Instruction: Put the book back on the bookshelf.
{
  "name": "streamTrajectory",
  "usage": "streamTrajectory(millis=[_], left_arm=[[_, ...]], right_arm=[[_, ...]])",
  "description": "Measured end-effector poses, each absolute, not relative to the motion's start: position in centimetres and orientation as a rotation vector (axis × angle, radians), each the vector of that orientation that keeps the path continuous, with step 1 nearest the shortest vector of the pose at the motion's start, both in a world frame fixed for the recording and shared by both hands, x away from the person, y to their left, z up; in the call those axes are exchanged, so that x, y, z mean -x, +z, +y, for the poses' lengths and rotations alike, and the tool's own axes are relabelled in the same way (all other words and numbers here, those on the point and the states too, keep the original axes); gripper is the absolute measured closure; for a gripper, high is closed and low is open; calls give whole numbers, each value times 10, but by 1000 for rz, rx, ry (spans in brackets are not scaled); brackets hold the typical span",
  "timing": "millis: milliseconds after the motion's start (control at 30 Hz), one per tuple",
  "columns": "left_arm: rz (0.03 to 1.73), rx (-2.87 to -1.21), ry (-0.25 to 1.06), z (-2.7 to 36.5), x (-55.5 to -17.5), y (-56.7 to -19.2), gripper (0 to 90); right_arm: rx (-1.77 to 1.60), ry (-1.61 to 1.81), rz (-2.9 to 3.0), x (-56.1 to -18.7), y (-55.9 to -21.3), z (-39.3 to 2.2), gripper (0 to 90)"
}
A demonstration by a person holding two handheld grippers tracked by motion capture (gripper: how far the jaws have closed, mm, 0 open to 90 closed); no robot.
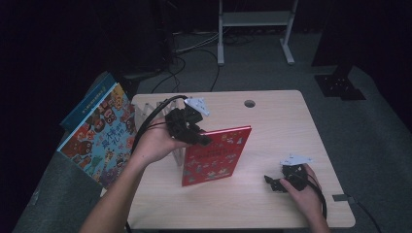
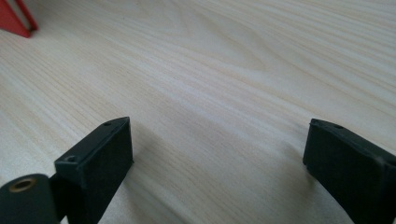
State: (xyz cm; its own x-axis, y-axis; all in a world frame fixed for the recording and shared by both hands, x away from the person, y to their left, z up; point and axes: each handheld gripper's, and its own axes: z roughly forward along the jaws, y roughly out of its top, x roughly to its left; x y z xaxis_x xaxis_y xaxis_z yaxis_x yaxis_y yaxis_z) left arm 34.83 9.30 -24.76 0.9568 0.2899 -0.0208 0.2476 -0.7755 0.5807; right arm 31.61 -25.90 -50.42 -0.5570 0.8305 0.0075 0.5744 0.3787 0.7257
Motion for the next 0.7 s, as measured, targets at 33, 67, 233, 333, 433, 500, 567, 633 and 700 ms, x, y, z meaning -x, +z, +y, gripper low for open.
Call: streamTrajectory(millis=[33, 67, 233, 333, 433, 500, 567, 633, 700], left_arm=[[389, -2499, 94, 96, -348, -246, 793], [396, -2498, 90, 99, -347, -245, 793], [432, -2499, 104, 117, -347, -241, 793], [457, -2488, 108, 128, -344, -238, 793], [468, -2478, 102, 139, -341, -235, 793], [466, -2476, 101, 148, -338, -233, 793], [485, -2466, 97, 155, -335, -231, 793], [509, -2450, 100, 166, -332, -229, 793], [526, -2439, 112, 175, -329, -228, 793]], right_arm=[[-1222, 988, 2287, -316, -504, -259, 69], [-1219, 988, 2291, -317, -504, -259, 68], [-1210, 986, 2301, -319, -504, -260, 46], [-1206, 978, 2311, -321, -504, -260, 28], [-1209, 978, 2311, -321, -504, -260, 27], [-1210, 977, 2310, -322, -504, -260, 27], [-1211, 977, 2310, -322, -504, -260, 27], [-1211, 976, 2309, -322, -504, -261, 27], [-1214, 978, 2306, -322, -505, -261, 28]])
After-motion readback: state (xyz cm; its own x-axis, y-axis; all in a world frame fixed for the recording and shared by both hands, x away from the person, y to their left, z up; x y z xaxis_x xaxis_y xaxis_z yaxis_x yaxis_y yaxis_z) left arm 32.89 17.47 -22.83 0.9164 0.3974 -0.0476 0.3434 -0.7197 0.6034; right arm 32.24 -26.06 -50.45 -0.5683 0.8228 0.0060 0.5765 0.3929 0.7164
